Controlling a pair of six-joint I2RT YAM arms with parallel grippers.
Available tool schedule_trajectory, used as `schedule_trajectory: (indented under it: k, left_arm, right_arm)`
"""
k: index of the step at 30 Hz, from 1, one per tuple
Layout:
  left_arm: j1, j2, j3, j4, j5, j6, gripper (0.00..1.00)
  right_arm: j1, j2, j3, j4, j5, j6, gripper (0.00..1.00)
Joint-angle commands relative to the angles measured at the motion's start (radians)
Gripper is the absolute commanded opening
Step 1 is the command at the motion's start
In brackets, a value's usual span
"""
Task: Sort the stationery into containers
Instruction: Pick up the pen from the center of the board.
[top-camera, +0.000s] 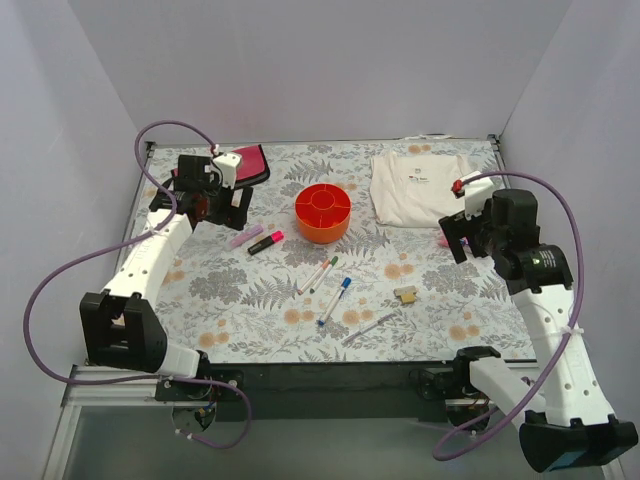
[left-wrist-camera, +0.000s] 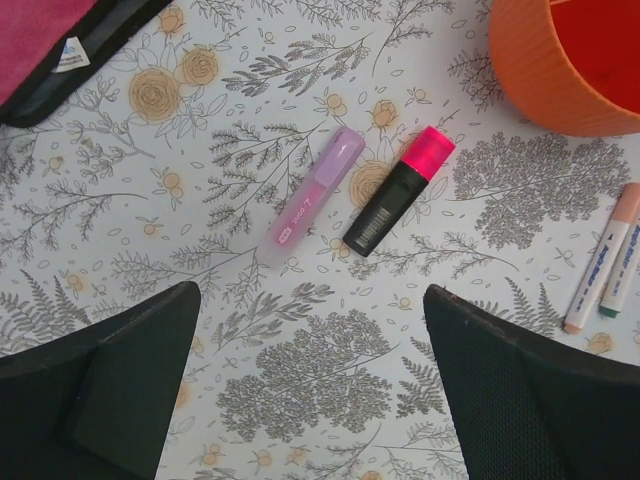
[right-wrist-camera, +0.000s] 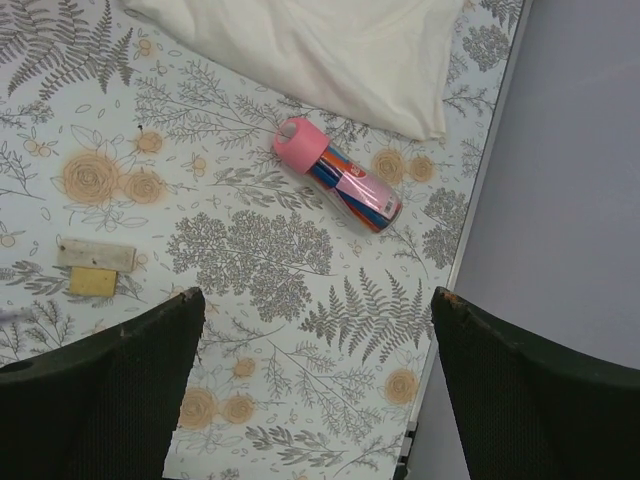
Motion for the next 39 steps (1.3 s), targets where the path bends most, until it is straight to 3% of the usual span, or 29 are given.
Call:
schedule_trajectory:
  k: [1, 7, 10, 12, 17, 21, 29, 39]
  left_arm:
    - [-0.007, 0.019, 0.017, 0.000, 0.037, 0.176, 0.92]
    - [-0.014, 0.057, -0.020, 0.049, 0.177, 0.455, 0.86]
    - [-0.023, 0.071, -0.039, 0.111, 0.183, 0.515, 0.85]
    - [-0.027, 0.102, -0.037, 0.125, 0.230, 0.531, 0.78]
    - [-0.073, 0.212, -0.017, 0.125, 0.217, 0.425, 0.76]
    - [-0.104, 0.304, 0.027, 0.091, 0.169, 0.416, 0.61]
    - [-0.155, 0.461, 0.164, 0.071, 0.145, 0.391, 0.60]
    - [-0.165, 0.475, 0.155, 0.002, 0.146, 0.452, 0.58]
  right_arm:
    - [0.002, 0.055, 0.000, 0.085, -0.036, 0.019, 0.98]
    - [0.001, 0.095, 0.046, 0.116, -0.231, -0.161, 0.98]
    - [0.002, 0.129, 0.066, 0.105, -0.255, -0.167, 0.98]
    - [0.001, 0.152, 0.063, 0.108, -0.281, -0.190, 0.98]
    - [0.001, 0.227, -0.010, 0.148, -0.367, -0.196, 0.93]
    - [0.001, 0.290, 0.006, 0.185, -0.424, -0.156, 0.92]
    - [0.001, 0.365, 0.029, 0.191, -0.430, -0.208, 0.91]
    - [-0.001, 0.339, -0.018, 0.202, -0.426, -0.192, 0.91]
